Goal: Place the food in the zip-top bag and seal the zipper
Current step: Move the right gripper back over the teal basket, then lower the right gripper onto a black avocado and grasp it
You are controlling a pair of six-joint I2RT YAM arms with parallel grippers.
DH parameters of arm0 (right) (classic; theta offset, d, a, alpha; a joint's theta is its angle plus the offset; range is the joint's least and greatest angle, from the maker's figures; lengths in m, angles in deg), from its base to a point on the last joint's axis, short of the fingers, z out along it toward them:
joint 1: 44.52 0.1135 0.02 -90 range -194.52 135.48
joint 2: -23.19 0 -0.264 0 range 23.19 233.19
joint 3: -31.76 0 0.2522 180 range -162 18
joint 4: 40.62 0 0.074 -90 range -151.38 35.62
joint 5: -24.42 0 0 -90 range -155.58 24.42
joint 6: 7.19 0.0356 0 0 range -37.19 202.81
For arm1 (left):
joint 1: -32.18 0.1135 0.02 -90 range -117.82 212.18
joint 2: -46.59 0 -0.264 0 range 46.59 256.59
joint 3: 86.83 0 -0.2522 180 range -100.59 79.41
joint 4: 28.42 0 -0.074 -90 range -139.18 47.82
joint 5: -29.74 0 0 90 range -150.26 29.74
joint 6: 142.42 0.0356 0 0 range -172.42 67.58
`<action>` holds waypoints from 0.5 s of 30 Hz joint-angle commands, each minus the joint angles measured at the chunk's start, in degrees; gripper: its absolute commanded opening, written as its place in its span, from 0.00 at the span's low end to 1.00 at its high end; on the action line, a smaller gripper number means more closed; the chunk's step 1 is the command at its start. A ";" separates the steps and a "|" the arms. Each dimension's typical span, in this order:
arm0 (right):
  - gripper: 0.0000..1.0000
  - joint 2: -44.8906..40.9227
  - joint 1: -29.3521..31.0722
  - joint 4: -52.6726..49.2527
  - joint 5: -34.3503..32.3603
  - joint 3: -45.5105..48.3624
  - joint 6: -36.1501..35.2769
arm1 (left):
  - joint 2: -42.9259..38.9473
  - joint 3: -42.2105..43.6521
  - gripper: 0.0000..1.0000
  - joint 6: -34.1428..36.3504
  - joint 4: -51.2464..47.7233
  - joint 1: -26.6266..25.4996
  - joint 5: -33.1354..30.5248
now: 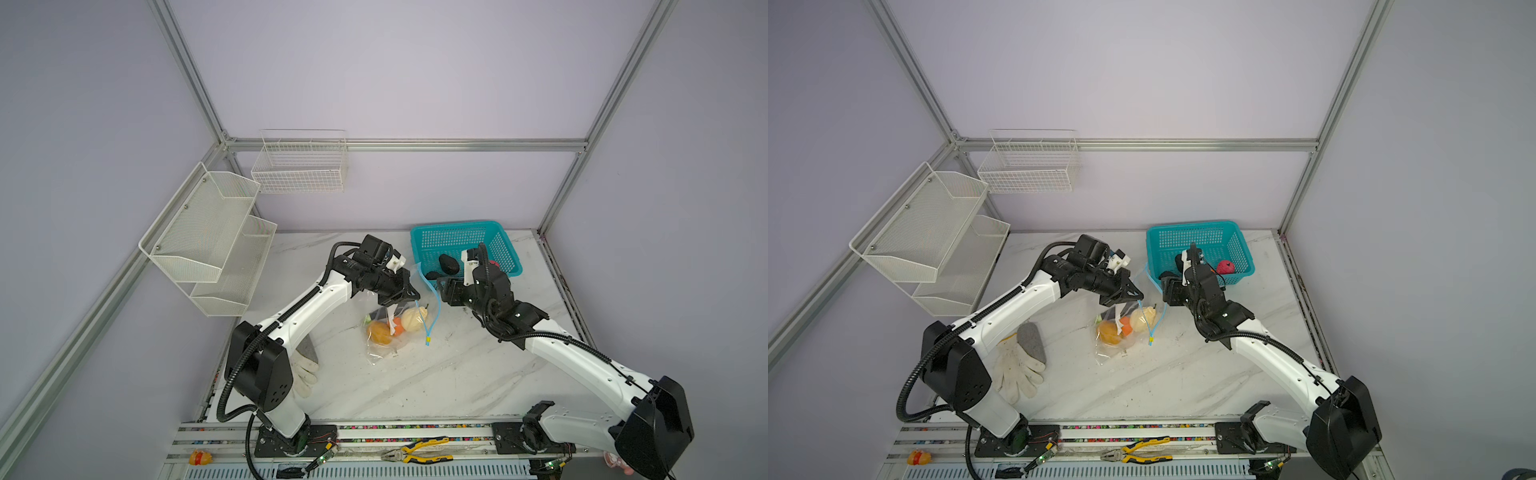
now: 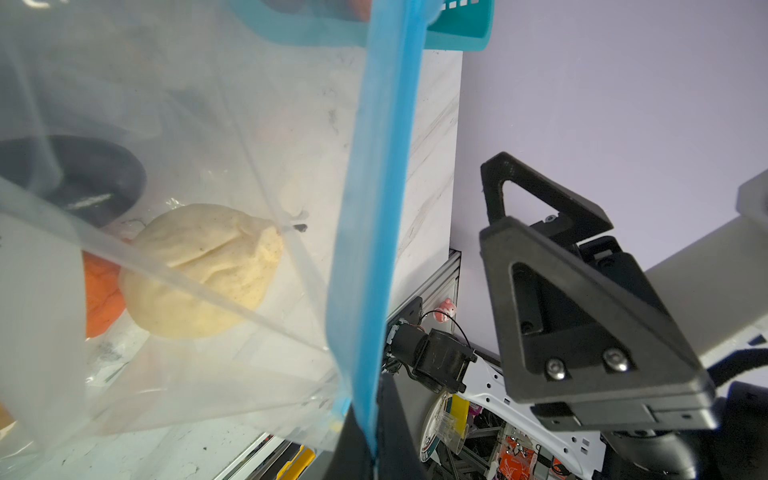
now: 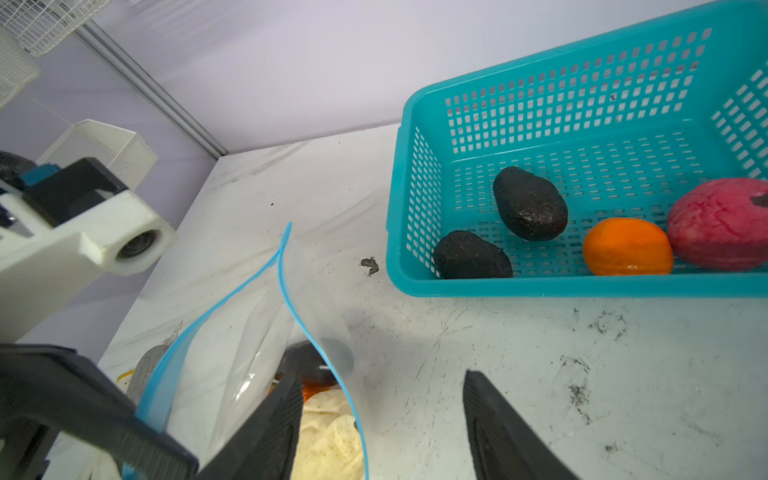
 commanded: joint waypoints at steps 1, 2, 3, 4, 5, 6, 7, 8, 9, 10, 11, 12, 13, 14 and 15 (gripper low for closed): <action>0.61 2.45 -0.44 -1.87 -1.50 -1.17 -0.40 | 0.45 1.99 0.00 -0.13 0.02 -0.35 -0.05; 0.60 3.09 -0.44 -2.58 -2.60 -1.58 -0.53 | 0.55 2.02 0.00 -0.13 0.05 -0.31 -0.03; 0.60 3.41 -0.44 -2.85 -3.60 -1.75 -0.66 | 0.75 2.03 0.00 -0.13 0.03 -0.32 -0.04; 0.60 3.66 -0.52 -3.04 -4.57 -1.91 -0.82 | 0.95 1.96 0.00 0.02 0.02 -0.35 0.05; 0.59 3.84 -0.53 -2.85 -5.05 -1.98 -1.03 | 1.26 1.74 0.00 0.13 0.05 -0.23 0.14; 0.59 4.06 -0.57 -2.79 -5.39 -2.28 -1.27 | 1.55 1.42 0.00 0.05 0.04 -0.26 0.29; 0.59 4.41 -0.62 -2.96 -6.10 -2.78 -1.71 | 1.97 1.00 0.00 0.12 0.08 -0.26 0.63; 0.60 4.87 -0.57 -3.25 -7.00 -3.35 -2.38 | 2.11 0.59 0.00 0.13 0.01 -0.27 0.76; 0.59 5.19 -0.80 -3.74 -8.14 -3.95 -3.07 | 2.20 0.41 0.00 0.20 0.07 -0.23 0.76; 0.59 5.67 -1.30 -4.35 -9.06 -4.77 -3.91 | 2.12 0.31 0.00 0.30 0.02 -0.25 0.76; 0.59 6.10 -1.93 -4.70 -9.16 -5.54 -5.07 | 1.96 0.40 0.00 0.52 0.04 -0.26 0.74; 0.60 6.66 -2.49 -4.89 -9.21 -6.28 -6.20 | 1.78 0.59 0.00 0.64 0.00 -0.26 0.61; 0.60 7.41 -3.00 -5.11 -9.66 -7.16 -7.44 | 1.53 0.93 0.00 0.74 -0.07 -0.30 0.42; 0.61 8.14 -3.44 -5.45 -10.21 -8.26 -9.01 | 1.32 1.31 0.00 0.81 -0.01 -0.27 0.26; 0.62 9.90 -3.70 -5.94 -11.39 -9.44 -10.53 | 1.17 1.59 0.00 0.83 -0.03 -0.18 0.40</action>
